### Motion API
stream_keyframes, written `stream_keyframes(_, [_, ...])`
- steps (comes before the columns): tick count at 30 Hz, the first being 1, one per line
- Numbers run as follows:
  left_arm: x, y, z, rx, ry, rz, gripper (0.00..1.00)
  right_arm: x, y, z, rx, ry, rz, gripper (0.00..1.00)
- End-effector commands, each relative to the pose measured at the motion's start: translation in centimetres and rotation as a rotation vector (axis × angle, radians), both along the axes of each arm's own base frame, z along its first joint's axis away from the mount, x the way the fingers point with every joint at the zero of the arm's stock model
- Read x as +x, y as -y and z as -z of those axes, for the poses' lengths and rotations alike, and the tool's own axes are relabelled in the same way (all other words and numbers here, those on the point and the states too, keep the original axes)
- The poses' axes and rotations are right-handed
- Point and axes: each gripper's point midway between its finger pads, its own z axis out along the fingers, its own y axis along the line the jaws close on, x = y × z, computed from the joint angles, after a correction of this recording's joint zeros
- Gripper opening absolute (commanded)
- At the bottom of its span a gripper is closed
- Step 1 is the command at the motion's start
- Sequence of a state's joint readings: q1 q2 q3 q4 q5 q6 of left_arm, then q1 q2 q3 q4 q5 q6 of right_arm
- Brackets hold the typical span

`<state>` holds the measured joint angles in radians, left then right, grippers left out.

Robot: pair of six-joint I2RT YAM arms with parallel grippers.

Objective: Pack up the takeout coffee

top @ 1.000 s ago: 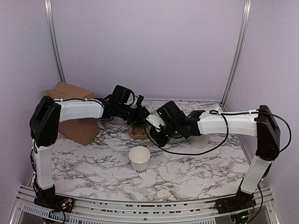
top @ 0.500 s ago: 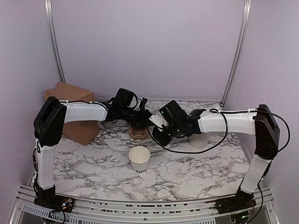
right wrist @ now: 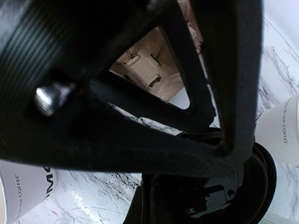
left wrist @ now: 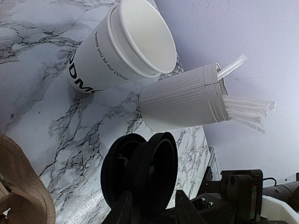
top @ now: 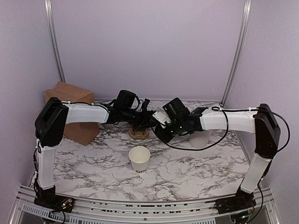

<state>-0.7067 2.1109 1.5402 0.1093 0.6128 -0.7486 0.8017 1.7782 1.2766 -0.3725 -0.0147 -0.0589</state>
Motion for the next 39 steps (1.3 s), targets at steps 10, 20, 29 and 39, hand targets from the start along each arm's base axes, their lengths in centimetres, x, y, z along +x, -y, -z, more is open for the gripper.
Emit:
stream_keyframes(10, [-0.2, 0.3, 1.3, -0.015, 0.000, -0.002, 0.27, 0.7, -0.4, -3.0, 0.088, 0.032, 0.020, 0.00])
stream_keyframes(20, [-0.3, 0.3, 1.4, -0.015, 0.000, 0.001, 0.24, 0.8, 0.1, -3.4, 0.109, 0.031, 0.031, 0.00])
stream_keyframes(29, [-0.5, 0.6, 1.0, -0.020, 0.010, 0.012, 0.18, 1.0, 0.1, -2.8, 0.095, 0.024, 0.043, 0.00])
stream_keyframes(39, [-0.4, 1.4, 1.4, -0.021, 0.008, 0.021, 0.05, 1.7, 0.7, -1.7, 0.041, 0.023, 0.083, 0.00])
